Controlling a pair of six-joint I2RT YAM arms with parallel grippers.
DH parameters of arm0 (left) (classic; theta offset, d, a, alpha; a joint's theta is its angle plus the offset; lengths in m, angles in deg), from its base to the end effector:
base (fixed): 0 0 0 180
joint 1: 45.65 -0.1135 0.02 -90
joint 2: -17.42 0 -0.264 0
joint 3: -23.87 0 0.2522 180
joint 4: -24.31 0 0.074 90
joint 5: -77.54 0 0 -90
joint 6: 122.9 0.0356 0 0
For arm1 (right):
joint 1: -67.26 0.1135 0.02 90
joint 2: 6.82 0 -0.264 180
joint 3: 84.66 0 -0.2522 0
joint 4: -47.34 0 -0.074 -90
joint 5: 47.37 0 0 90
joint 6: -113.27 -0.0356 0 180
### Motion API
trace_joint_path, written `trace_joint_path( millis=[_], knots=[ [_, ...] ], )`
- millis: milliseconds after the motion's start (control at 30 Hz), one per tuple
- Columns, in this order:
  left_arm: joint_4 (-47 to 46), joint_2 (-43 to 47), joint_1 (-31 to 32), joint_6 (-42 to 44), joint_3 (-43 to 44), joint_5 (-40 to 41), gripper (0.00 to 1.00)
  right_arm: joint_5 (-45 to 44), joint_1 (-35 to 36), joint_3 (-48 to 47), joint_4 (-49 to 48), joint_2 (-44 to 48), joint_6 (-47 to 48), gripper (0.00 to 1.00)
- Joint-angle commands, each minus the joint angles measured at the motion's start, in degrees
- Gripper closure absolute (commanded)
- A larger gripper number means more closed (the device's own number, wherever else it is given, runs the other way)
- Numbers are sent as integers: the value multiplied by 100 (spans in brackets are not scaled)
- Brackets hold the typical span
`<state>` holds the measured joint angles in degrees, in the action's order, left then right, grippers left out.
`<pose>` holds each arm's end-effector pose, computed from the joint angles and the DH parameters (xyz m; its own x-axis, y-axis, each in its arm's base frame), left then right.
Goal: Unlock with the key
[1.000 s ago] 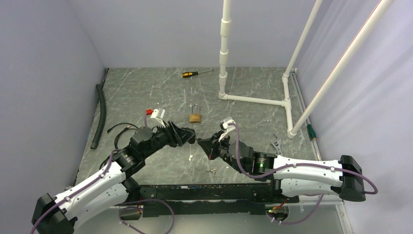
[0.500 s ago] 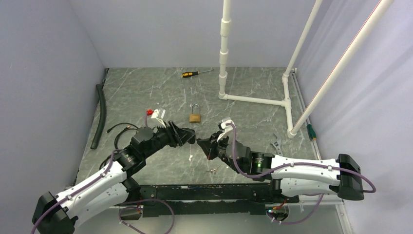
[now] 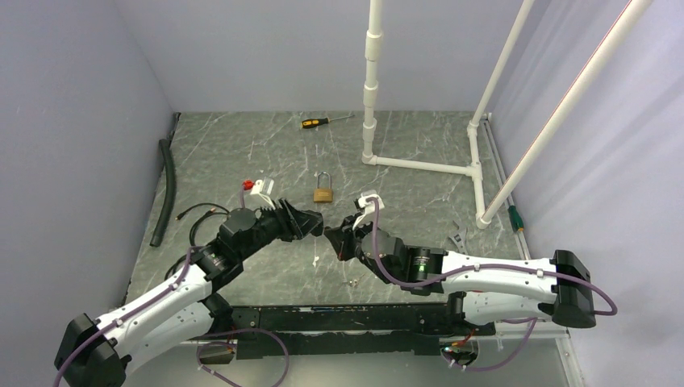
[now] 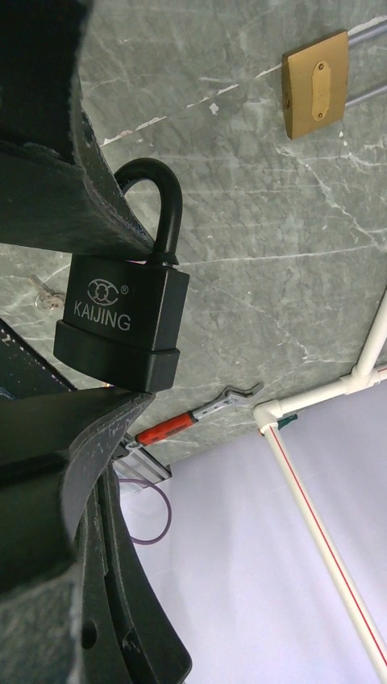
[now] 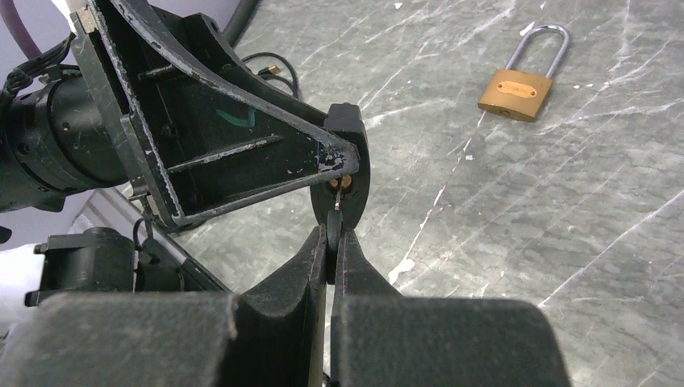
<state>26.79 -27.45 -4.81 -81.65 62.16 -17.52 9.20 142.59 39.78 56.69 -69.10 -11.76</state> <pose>0.1429 -0.1276 0.2536 -0.6178 -0.4559 -0.6407 0.3834 0.5367 -0.7516 0.0816 0.2343 0.2890 -0.4439 0.1960 -0.8744 -0.5111 0.7461 0.4267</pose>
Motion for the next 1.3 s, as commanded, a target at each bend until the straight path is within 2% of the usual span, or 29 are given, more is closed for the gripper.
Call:
trace_joint_path(
  millis=[0,367,767,1267],
  knots=[
    [-839,106,111,-92,204,-742,100,67,8,-375,-34,-82,-206,100],
    [-577,40,117,162,405,-1258,100,369,-66,-562,212,-135,-163,100],
    [-324,44,120,278,477,-1250,100,481,-141,-628,361,-79,-175,100],
    [-104,118,128,-318,737,-1180,100,770,-141,-645,286,50,-315,100]
  ],
)
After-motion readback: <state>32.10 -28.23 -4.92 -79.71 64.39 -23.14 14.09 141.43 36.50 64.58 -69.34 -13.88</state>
